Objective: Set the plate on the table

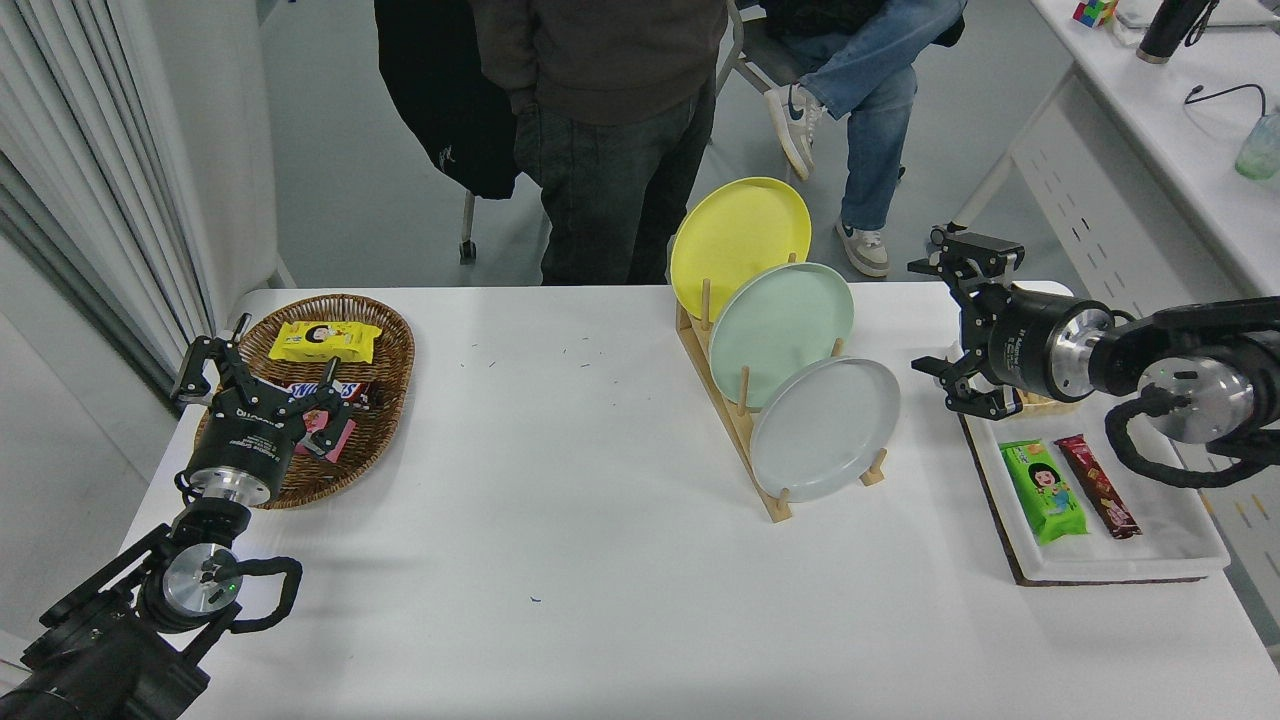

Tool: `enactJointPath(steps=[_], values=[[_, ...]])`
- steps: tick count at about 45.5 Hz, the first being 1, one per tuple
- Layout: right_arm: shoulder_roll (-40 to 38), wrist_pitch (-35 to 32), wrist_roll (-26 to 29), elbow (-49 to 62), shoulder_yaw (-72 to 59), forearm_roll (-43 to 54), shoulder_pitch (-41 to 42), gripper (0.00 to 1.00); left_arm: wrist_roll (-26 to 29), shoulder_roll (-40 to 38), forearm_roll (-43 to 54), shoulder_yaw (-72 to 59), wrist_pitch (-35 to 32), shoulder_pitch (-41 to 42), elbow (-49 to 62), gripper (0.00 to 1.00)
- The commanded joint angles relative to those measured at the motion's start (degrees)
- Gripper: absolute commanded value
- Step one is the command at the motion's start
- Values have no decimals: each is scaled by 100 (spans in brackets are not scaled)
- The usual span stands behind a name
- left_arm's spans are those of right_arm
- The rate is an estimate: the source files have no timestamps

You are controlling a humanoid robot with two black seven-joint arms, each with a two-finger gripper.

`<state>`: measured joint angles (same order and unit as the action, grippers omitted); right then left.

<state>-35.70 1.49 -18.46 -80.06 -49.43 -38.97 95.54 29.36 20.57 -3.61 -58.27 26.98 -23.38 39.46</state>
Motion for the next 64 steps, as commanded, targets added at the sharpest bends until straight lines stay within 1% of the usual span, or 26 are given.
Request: enactJointPath(steps=[1,10,21,25,33,39,55,64], values=[[282,106,0,-10,4,-234,-202,100,0,0,0,0,0,0,0,98],[599,176,0,-19,-5,-269,-281,100,0,0,0,0,0,0,0,98],[933,431,0,17,39,-655,-193,100,0,0,0,0,9,0,0,98],[968,422,0,34,196,-708,-202,100,0,0,0,0,0,0,0,98],[968,378,0,87,303,-585,-211,100,0,0,0,0,0,0,0,98],[986,361,0,271,294,-322,-264,100,0,0,0,0,0,0,0,98],[1074,326,0,834,355,-5,-685,100,0,0,0,0,0,0,0,98],[1127,53,0,887,364,-5,-765,100,0,0,0,0,0,0,0,98]])
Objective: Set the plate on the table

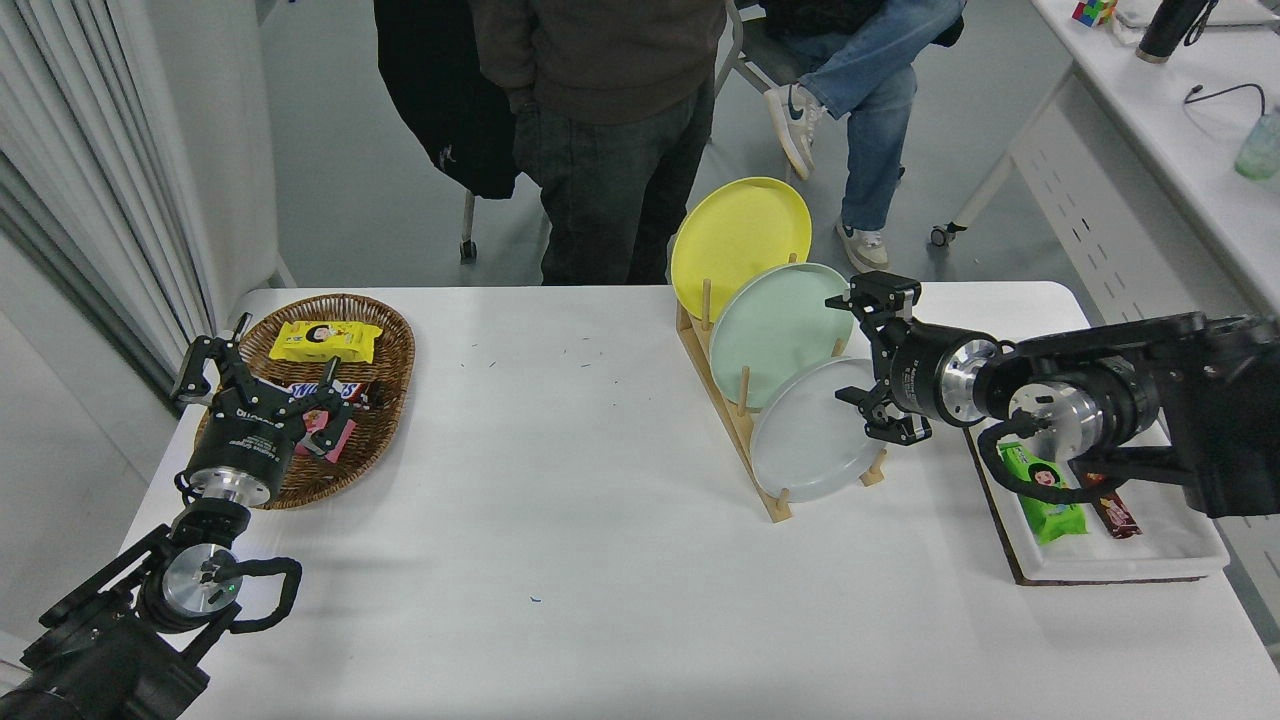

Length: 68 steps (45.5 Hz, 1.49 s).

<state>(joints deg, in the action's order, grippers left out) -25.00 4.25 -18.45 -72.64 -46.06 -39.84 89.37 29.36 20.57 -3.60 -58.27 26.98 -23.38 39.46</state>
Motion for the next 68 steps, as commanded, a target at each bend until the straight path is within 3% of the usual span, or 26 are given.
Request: enactJointPath(steps=[1,35,51,56,68], values=[[57,-249,0,145,36,82,-156,100,0,0,0,0,0,0,0,98],[65,-293,17,479,185,91,-385,100,0,0,0,0,0,0,0,98],[136,-249,368,716,414,143,-578,98,0,0,0,0,0,0,0,98],[136,-241,509,778,414,143,-578,87,0,0,0,0,0,0,0,98],[127,-302,659,752,572,143,-587,83,0,0,0,0,0,0,0,98]])
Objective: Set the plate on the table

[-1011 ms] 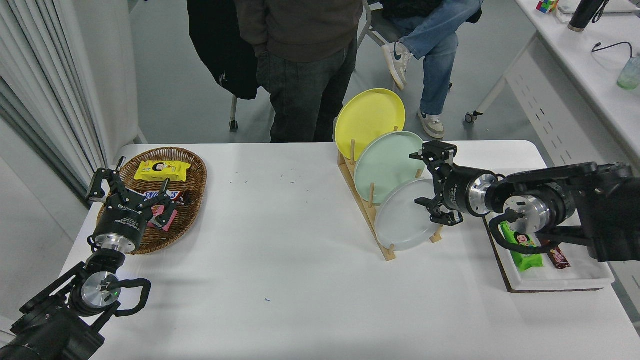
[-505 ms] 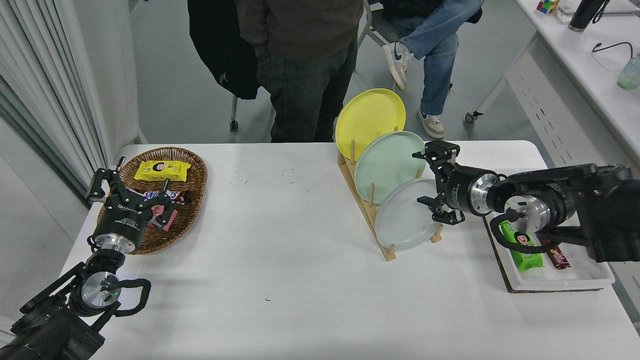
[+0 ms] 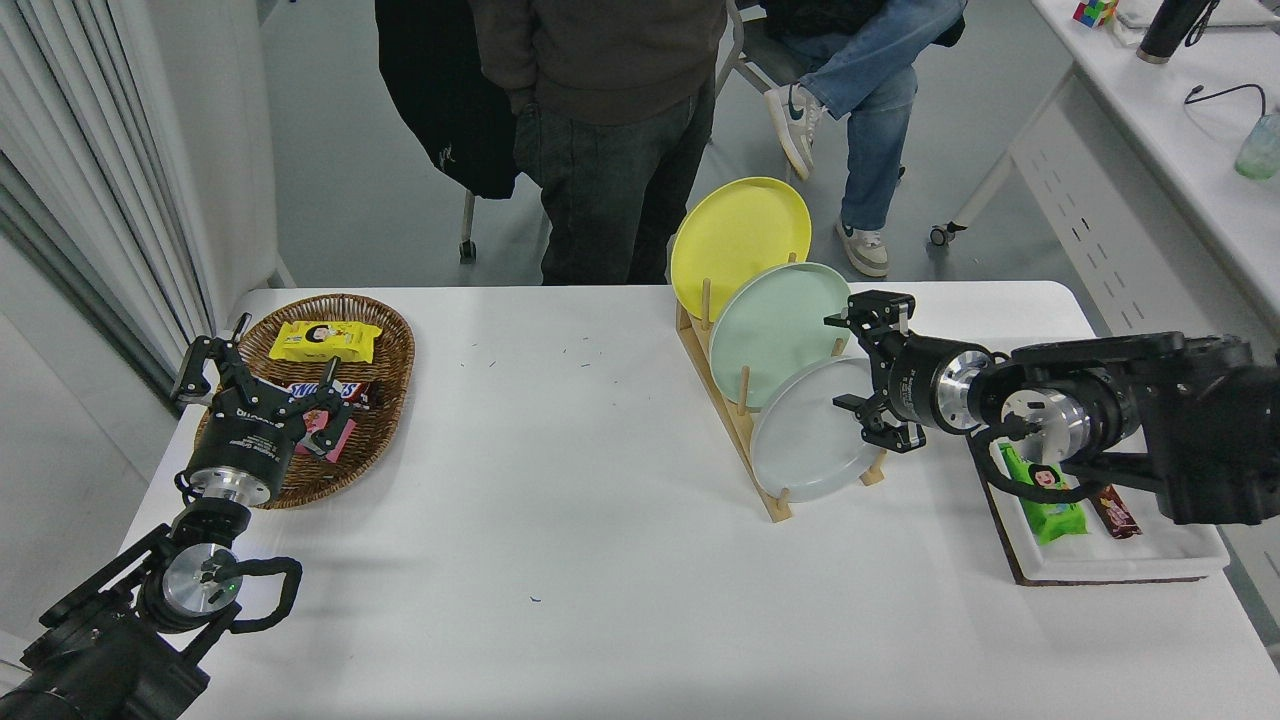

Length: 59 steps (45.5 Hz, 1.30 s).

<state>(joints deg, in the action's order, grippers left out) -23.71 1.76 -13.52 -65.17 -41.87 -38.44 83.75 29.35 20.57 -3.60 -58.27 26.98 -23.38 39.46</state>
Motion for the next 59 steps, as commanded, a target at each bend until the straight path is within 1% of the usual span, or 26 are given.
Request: enactJointPath(steps=[1,5,10,16,28,32,34,41,43,47,50,57,59], values=[[-2,-62,200,-5,179,3,-25,81,0,0,0,0,0,0,0,98],[-2,-88,350,-5,294,3,-25,77,0,0,0,0,0,0,0,98],[-20,-97,508,-5,355,3,-34,75,0,0,0,0,0,0,0,98],[-37,-97,921,4,496,3,-51,67,0,0,0,0,0,0,0,98],[-178,-71,1290,22,1172,-5,-324,64,0,0,0,0,0,0,0,98],[-231,-71,1475,22,1339,-5,-377,60,0,0,0,0,0,0,0,98],[-239,-71,1554,22,1392,-5,-385,60,0,0,0,0,0,0,0,98],[-406,-45,1651,22,1603,-5,-403,55,0,0,0,0,0,0,0,98],[-442,-44,1703,22,1647,-5,-412,51,0,0,0,0,0,0,0,98],[-547,-44,1826,22,1744,-5,-421,49,0,0,0,0,0,0,0,98],[-582,-45,1914,22,1788,3,-421,43,0,0,0,0,0,0,0,98],[-626,-36,2020,22,1788,56,-403,41,0,0,0,0,0,0,0,98],[-644,-36,2037,22,1788,91,-403,39,0,0,0,0,0,0,0,98]])
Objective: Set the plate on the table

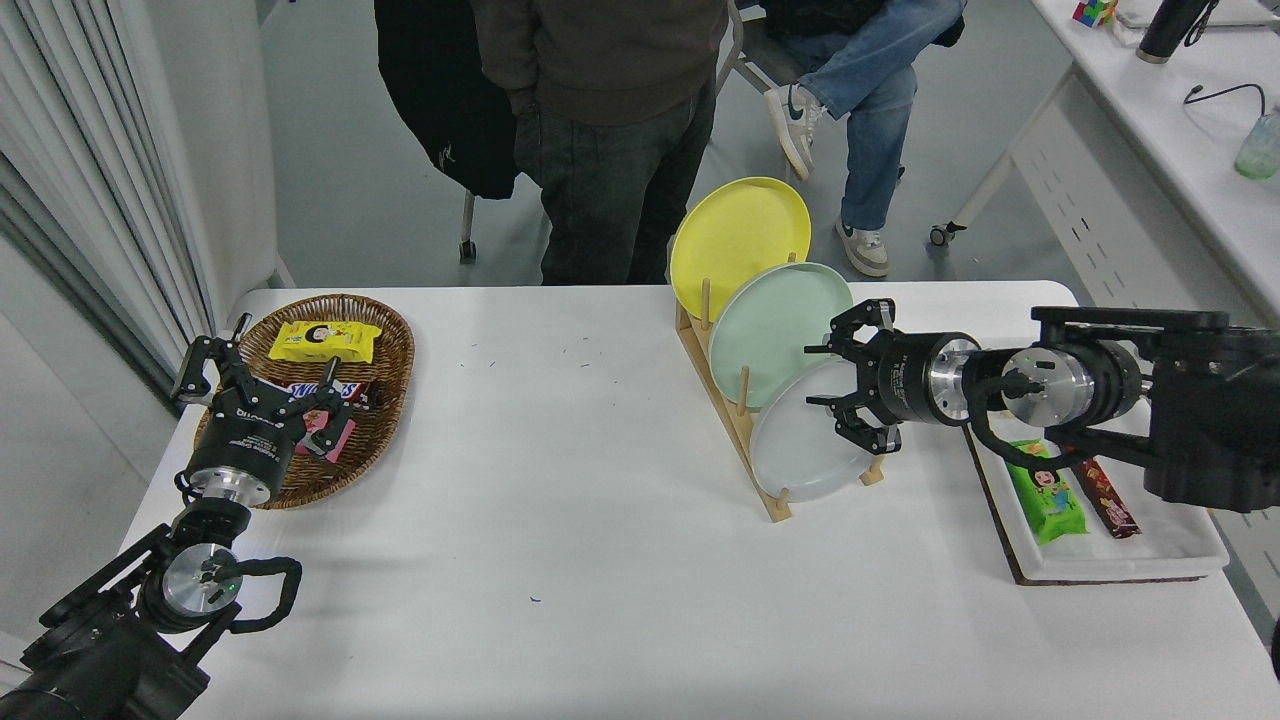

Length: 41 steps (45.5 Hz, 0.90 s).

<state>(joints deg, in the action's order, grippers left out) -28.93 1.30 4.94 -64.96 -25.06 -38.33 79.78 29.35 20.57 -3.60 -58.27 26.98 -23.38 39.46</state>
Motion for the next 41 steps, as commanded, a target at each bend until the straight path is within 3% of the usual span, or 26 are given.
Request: enactJointPath(steps=[1,41], values=[[-121,11,209,-8,116,80,-6,38,0,0,0,0,0,0,0,98],[-192,380,218,185,511,862,-94,38,0,0,0,0,0,0,0,98]])
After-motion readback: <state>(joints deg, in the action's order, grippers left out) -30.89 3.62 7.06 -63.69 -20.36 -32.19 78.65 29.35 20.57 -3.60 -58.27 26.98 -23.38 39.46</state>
